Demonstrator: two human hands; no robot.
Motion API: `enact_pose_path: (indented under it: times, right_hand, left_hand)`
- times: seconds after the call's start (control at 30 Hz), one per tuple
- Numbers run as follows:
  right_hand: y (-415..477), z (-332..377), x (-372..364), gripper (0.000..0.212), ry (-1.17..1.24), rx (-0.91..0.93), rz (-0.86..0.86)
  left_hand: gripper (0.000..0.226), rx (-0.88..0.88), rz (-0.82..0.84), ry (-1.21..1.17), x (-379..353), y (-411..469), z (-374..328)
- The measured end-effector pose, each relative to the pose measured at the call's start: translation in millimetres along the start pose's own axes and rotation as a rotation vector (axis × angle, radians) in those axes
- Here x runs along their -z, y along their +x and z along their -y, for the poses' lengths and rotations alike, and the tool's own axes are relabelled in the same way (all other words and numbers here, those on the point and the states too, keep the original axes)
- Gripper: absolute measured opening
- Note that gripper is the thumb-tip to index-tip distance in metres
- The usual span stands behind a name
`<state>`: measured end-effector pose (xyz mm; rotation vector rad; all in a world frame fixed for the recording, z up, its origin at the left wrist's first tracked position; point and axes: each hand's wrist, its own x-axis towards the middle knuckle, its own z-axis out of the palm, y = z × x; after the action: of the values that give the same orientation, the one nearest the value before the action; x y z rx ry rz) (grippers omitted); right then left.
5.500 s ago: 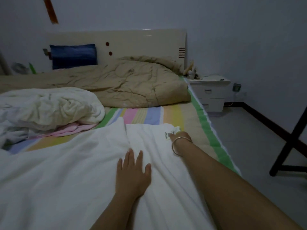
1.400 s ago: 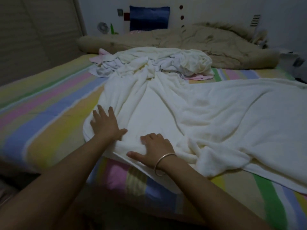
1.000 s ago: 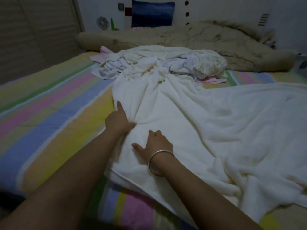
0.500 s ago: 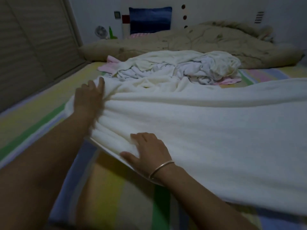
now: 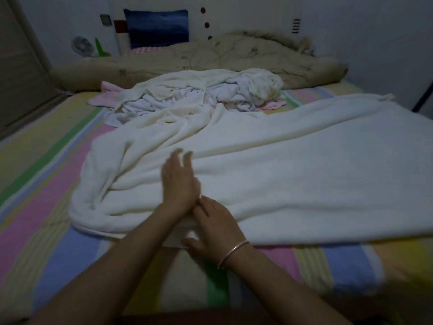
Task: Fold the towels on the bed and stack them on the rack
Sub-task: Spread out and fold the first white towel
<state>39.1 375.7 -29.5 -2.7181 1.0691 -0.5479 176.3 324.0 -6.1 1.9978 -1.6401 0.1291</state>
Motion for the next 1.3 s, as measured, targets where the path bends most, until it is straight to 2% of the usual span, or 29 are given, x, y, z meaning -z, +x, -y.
enact_pose_path:
  times: [0.13, 0.23, 0.3, 0.37, 0.43, 0.5, 0.6, 0.7, 0.77, 0.83, 0.93, 1.0, 1.07, 1.13, 1.2, 1.3]
  right_hand:
    - [-59, -53, 27, 0.058, -0.083, -0.074, -0.107]
    - [-115, -110, 55, 0.051, -0.225, -0.195, -0.328]
    - [-142, -144, 72, 0.035, -0.387, -0.283, -0.382]
    - [-158, -172, 85, 0.02, -0.495, -0.372, -0.376]
    - [-170, -193, 101, 0.016, -0.584, -0.432, -0.374]
    - [-178, -203, 116, 0.018, -0.611, -0.466, -0.405]
    - [-190, -198, 128, 0.017, -0.577, -0.408, -0.422]
    - [-211, -191, 120, 0.021, -0.417, -0.37, -0.394]
    - [-226, -189, 116, 0.022, -0.208, -0.407, -0.393]
    - [-235, -186, 113, 0.026, 0.005, -0.474, -0.446]
    - [-238, -185, 112, 0.028, 0.253, -0.662, -0.668]
    - [-236, -184, 108, 0.025, 0.34, -0.778, -0.742]
    - [-232, -178, 104, 0.025, 0.324, -0.806, -0.67]
    - [-221, -163, 97, 0.026, 0.302, -0.731, -0.531]
    - [-202, -144, 90, 0.019, 0.241, -0.624, -0.404]
    - [-158, -108, 81, 0.014, 0.214, -0.498, -0.287]
  left_hand:
    - [0.021, -0.154, -0.064, -0.448, -12, -52, -102]
    - [0.012, -0.254, -0.037, -0.541, -27, -87, -158]
    - [0.01, -0.382, -0.006, -0.49, -41, -110, -181]
    - [0.014, -0.525, 0.013, -0.32, -57, -125, -189]
    - [0.025, -0.598, 0.003, -0.105, -70, -133, -191]
    - [0.026, -0.601, -0.044, 0.055, -73, -129, -192]
    - [0.028, -0.623, -0.09, 0.195, -63, -116, -197]
    - [0.013, -0.754, -0.021, 0.231, -46, -115, -194]
    - [0.031, -0.895, 0.079, 0.236, -40, -124, -190]
    - [0.043, -0.94, 0.153, 0.222, -36, -133, -182]
    - [0.043, -0.939, 0.158, 0.151, -33, -140, -174]
    - [0.041, -0.967, 0.173, 0.095, -32, -146, -171]
    - [0.032, -1.004, 0.219, 0.026, -31, -151, -166]
    - [0.016, -0.967, 0.265, -0.073, -27, -155, -158]
    - [0.018, -0.824, 0.251, -0.162, -22, -158, -149]
    - [0.03, -0.507, 0.093, -0.131, -11, -151, -116]
